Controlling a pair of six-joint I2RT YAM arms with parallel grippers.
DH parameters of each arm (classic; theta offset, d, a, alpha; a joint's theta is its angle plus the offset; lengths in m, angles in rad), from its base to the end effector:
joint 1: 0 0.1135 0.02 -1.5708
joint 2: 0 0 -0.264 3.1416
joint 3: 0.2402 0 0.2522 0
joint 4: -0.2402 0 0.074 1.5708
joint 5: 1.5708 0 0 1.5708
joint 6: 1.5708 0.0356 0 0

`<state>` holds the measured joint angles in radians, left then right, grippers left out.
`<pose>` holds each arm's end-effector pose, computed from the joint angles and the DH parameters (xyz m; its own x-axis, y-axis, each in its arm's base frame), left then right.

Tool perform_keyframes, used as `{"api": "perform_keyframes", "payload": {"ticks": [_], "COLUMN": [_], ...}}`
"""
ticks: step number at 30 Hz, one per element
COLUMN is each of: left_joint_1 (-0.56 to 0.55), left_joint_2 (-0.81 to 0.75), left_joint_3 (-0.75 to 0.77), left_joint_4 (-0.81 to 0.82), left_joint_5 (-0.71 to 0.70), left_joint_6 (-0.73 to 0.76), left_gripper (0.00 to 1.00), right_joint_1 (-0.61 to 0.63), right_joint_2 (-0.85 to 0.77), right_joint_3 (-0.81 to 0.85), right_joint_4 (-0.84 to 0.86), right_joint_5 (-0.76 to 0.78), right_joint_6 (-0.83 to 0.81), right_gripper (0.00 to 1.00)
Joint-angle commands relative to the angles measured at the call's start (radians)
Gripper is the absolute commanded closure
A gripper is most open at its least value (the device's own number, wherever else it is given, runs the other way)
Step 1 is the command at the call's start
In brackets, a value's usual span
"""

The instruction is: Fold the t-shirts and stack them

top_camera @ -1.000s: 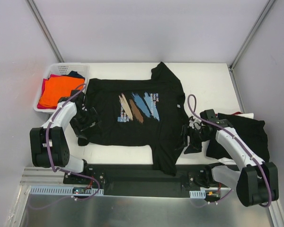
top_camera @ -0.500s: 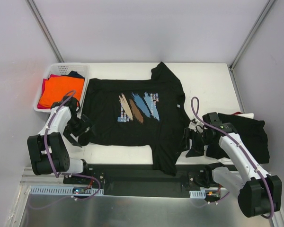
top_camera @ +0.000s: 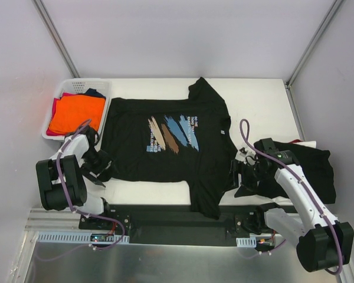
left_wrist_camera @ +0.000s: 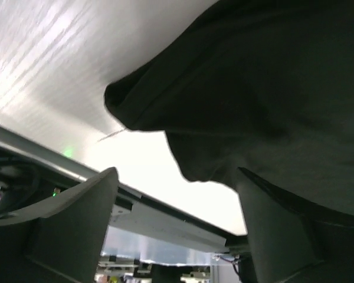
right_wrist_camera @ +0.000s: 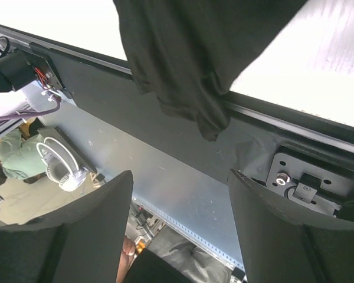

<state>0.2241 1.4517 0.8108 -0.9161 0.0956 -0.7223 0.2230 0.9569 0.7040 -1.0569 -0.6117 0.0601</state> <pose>0.2176 0.0461 0.1678 -0.5861 -0.8085 0.0528 -0.8095 0.5815 -0.0807 0.1386 0.0524 0.2264 -0.9601 -0.1673 -0.2243 -0.2684 0.7771 0.5693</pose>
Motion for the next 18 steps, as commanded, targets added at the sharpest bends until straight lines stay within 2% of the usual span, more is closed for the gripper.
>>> {"api": "perform_keyframes", "payload": {"ticks": [1, 2, 3, 6, 8, 11, 18], "left_joint_1": [0.006, 0.006, 0.006, 0.006, 0.004, 0.004, -0.038], "left_joint_2": [0.016, 0.021, 0.030, 0.032, 0.021, -0.008, -0.074], "left_joint_3": [0.028, 0.027, 0.025, 0.030, 0.024, 0.011, 0.071], "left_joint_4": [0.062, 0.071, 0.075, 0.077, 0.077, 0.063, -0.078], "left_joint_5": [-0.051, -0.068, -0.089, -0.126, -0.131, -0.119, -0.091], "left_joint_6": [-0.013, -0.006, 0.000, 0.018, 0.027, 0.041, 0.050], "left_gripper": [0.30, 0.38, 0.60, 0.90, 0.96, 0.96, 0.81], "right_joint_1": [0.001, 0.001, 0.001, 0.001, -0.001, 0.001, 0.001], "right_joint_2": [0.008, 0.014, 0.016, 0.020, 0.019, 0.019, 0.022], "right_joint_3": [0.060, 0.066, 0.068, 0.071, 0.066, 0.048, 0.008], "right_joint_4": [-0.066, -0.066, -0.066, -0.068, -0.068, -0.052, -0.003], "right_joint_5": [0.020, 0.020, 0.020, 0.023, 0.024, 0.023, 0.012], "right_joint_6": [-0.036, -0.034, -0.037, -0.040, -0.043, -0.034, -0.009], "right_gripper": [0.31, 0.32, 0.32, 0.32, 0.32, 0.32, 0.32]}}
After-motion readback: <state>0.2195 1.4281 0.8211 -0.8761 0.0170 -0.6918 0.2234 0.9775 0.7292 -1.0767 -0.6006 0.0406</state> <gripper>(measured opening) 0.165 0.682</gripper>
